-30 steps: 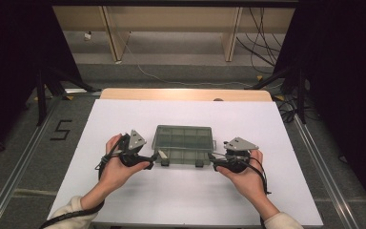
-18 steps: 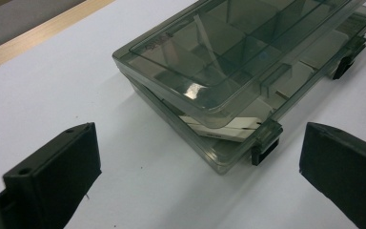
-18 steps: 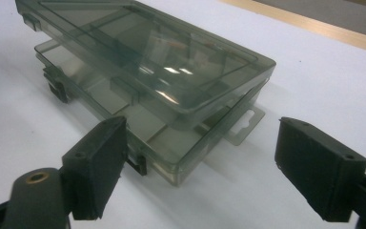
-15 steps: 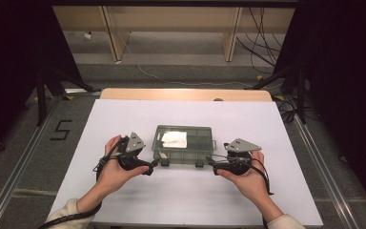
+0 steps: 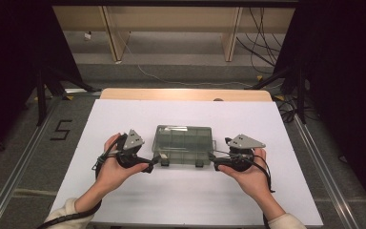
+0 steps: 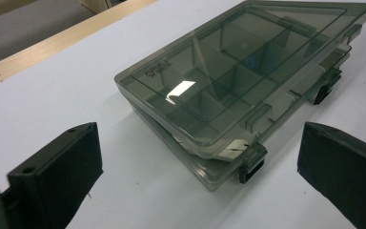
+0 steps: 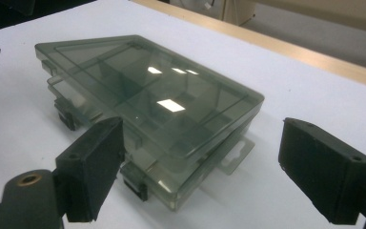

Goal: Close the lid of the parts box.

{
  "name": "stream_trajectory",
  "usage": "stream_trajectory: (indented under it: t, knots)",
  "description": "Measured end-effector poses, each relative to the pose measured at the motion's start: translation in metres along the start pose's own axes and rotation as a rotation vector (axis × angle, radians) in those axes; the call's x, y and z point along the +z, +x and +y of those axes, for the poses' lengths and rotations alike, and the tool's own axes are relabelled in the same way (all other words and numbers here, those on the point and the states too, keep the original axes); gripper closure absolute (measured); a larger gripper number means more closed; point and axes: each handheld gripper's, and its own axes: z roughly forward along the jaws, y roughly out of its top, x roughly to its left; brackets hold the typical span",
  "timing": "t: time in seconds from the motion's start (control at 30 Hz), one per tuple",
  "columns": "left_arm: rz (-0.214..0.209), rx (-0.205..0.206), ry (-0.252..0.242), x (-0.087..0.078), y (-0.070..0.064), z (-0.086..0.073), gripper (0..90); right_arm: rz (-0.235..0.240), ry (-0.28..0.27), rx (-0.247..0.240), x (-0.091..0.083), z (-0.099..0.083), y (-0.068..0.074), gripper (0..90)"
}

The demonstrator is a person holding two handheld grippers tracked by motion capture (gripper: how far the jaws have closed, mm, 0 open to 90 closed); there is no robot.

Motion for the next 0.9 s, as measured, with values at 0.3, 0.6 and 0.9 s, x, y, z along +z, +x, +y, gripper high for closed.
stream_trajectory:
  t: [0.3, 0.6, 0.9]
  knots:
    - [-0.01, -0.009, -0.074, -0.002, -0.003, 0.014, 16.5, -0.001, -0.028, 0.016, 0.0, 0.009, 0.001, 35.1]
    - [-0.022, 0.016, -0.062, 0.001, -0.003, 0.019, 59.6, -0.011, -0.021, -0.002, 0.005, 0.012, 0.003, 63.8]
    - [-0.01, 0.01, -0.001, 0.009, -0.004, 0.021, 86.5, 0.005, 0.0, -0.032, 0.011, 0.016, 0.01, 86.5]
